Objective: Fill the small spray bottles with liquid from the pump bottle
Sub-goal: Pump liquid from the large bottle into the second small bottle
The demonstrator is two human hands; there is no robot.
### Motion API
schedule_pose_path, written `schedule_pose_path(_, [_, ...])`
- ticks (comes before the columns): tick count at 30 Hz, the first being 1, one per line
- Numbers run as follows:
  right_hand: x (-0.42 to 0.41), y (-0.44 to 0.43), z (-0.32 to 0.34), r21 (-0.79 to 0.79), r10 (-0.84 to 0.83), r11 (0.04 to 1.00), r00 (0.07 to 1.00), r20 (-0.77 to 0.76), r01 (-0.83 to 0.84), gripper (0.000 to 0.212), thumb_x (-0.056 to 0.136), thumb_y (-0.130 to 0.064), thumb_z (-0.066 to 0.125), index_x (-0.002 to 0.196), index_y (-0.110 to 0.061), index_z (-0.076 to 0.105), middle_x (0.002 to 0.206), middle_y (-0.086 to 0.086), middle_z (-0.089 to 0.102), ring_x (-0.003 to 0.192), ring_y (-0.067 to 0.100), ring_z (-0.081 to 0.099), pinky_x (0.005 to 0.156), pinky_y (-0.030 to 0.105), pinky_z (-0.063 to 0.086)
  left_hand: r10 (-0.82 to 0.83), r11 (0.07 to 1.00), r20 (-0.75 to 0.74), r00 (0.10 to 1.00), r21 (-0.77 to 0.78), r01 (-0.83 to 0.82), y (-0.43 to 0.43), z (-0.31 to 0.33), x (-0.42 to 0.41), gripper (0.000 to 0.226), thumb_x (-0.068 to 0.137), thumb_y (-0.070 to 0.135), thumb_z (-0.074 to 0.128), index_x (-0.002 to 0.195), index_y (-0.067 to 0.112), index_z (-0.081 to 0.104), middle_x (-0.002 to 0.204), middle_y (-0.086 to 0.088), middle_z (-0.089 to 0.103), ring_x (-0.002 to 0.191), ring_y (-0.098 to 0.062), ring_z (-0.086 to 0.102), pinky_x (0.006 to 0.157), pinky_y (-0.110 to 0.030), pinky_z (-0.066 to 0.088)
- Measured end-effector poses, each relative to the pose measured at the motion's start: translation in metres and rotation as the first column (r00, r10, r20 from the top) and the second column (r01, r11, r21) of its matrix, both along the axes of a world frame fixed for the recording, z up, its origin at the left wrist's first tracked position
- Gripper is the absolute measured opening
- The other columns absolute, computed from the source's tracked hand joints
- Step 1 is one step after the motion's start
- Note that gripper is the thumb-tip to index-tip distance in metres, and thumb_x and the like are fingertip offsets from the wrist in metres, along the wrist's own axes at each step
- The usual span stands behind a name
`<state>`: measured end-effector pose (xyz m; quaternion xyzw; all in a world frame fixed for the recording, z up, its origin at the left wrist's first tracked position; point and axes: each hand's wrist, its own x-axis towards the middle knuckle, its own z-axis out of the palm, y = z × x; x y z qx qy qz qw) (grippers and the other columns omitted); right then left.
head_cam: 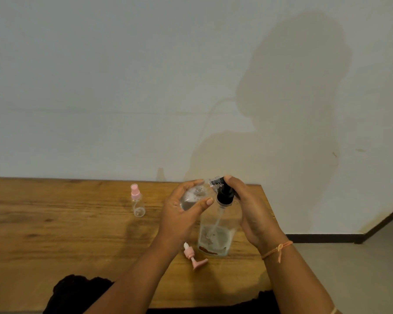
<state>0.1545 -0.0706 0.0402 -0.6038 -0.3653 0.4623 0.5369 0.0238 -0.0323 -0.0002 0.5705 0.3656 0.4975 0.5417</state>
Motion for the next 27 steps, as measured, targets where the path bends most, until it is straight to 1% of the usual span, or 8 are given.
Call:
schedule_pose_path(2, [0.001, -0.001, 0.002, 0.002, -0.001, 1.000, 1.000, 0.007, 0.001, 0.030, 0.090, -0.045, 0.053, 0.080, -0.029, 0.076, 0.093, -0.008, 0.073, 0.099, 0.010, 0.062, 0.099, 0.040, 0.043, 0.005, 1.000, -0.008, 1.000, 0.011, -0.005, 0.001, 0.000, -0.001, 0.042, 0.057, 0.039, 0.074, 0.098, 0.038, 0.065, 0.107, 0.002, 0.067, 0.105, -0.015, 0.062, 0.085, -0.035, 0.054])
schedule_pose_path(7, [-0.010, 0.004, 0.012, -0.022, -0.031, 0.999, 0.995, 0.100, 0.034, 0.040, 0.085, -0.064, 0.039, 0.078, -0.033, 0.063, 0.082, -0.014, 0.061, 0.079, -0.001, 0.053, 0.072, 0.022, 0.037, 0.008, 1.000, -0.025, 1.000, 0.016, -0.008, 0.000, 0.002, 0.000, 0.041, 0.058, 0.038, 0.073, 0.097, 0.038, 0.064, 0.106, 0.005, 0.067, 0.103, -0.012, 0.062, 0.081, -0.029, 0.054])
schedule_pose_path(10, [-0.015, 0.006, 0.011, -0.025, -0.088, 0.996, 0.990, 0.113, 0.091, 0.039, 0.090, -0.056, 0.043, 0.075, -0.026, 0.064, 0.088, 0.003, 0.066, 0.084, 0.010, 0.059, 0.065, 0.022, 0.041, 0.018, 1.000, -0.033, 0.999, 0.010, -0.017, 0.000, 0.001, -0.001, 0.041, 0.057, 0.040, 0.073, 0.097, 0.039, 0.064, 0.107, 0.006, 0.067, 0.104, -0.012, 0.061, 0.083, -0.031, 0.054])
schedule_pose_path(14, [-0.016, 0.006, 0.010, -0.017, -0.132, 0.991, 0.981, 0.145, 0.136, 0.062, 0.092, -0.052, 0.044, 0.104, 0.006, 0.063, 0.115, 0.029, 0.057, 0.109, 0.038, 0.053, 0.093, 0.050, 0.043, 0.014, 1.000, -0.039, 0.999, 0.006, -0.014, 0.000, 0.000, -0.001, 0.041, 0.058, 0.037, 0.073, 0.098, 0.037, 0.064, 0.107, 0.007, 0.067, 0.102, -0.011, 0.062, 0.081, -0.029, 0.055])
schedule_pose_path(17, [-0.017, 0.007, 0.010, -0.012, -0.140, 0.989, 0.975, 0.170, 0.144, 0.067, 0.091, -0.052, 0.046, 0.109, 0.012, 0.057, 0.117, 0.031, 0.056, 0.111, 0.042, 0.051, 0.096, 0.053, 0.040, 0.011, 1.000, -0.048, 0.999, 0.003, -0.011, 0.000, -0.001, -0.001, 0.042, 0.058, 0.037, 0.073, 0.099, 0.036, 0.064, 0.108, 0.006, 0.067, 0.104, -0.013, 0.062, 0.085, -0.032, 0.054])
schedule_pose_path(22, [-0.016, 0.007, 0.010, 0.016, -0.169, 0.986, 0.975, 0.143, 0.168, 0.051, 0.093, -0.047, 0.047, 0.096, 0.001, 0.066, 0.110, 0.024, 0.062, 0.091, 0.027, 0.061, 0.081, 0.039, 0.048, 0.015, 1.000, -0.035, 0.999, 0.009, -0.014, -0.002, 0.004, -0.001, 0.041, 0.058, 0.034, 0.072, 0.099, 0.035, 0.063, 0.107, 0.006, 0.066, 0.101, -0.010, 0.062, 0.078, -0.024, 0.055])
schedule_pose_path(24, [-0.015, 0.007, 0.012, 0.043, -0.166, 0.986, 0.980, 0.114, 0.162, 0.042, 0.093, -0.046, 0.048, 0.087, -0.010, 0.069, 0.104, 0.019, 0.064, 0.075, 0.014, 0.057, 0.066, 0.026, 0.044, 0.009, 1.000, -0.022, 1.000, 0.008, -0.009, -0.002, 0.005, 0.000, 0.041, 0.059, 0.032, 0.072, 0.099, 0.033, 0.063, 0.106, 0.004, 0.066, 0.099, -0.009, 0.063, 0.074, -0.021, 0.055])
schedule_pose_path(27, [-0.011, 0.003, 0.012, 0.026, -0.147, 0.989, 0.989, 0.022, 0.146, 0.033, 0.094, -0.043, 0.047, 0.077, -0.022, 0.065, 0.085, 0.003, 0.064, 0.072, 0.007, 0.052, 0.062, 0.020, 0.039, 0.020, 1.000, -0.020, 1.000, 0.023, -0.019, -0.002, 0.004, 0.000, 0.041, 0.058, 0.036, 0.072, 0.098, 0.035, 0.063, 0.106, 0.004, 0.066, 0.102, -0.011, 0.062, 0.080, -0.027, 0.055])
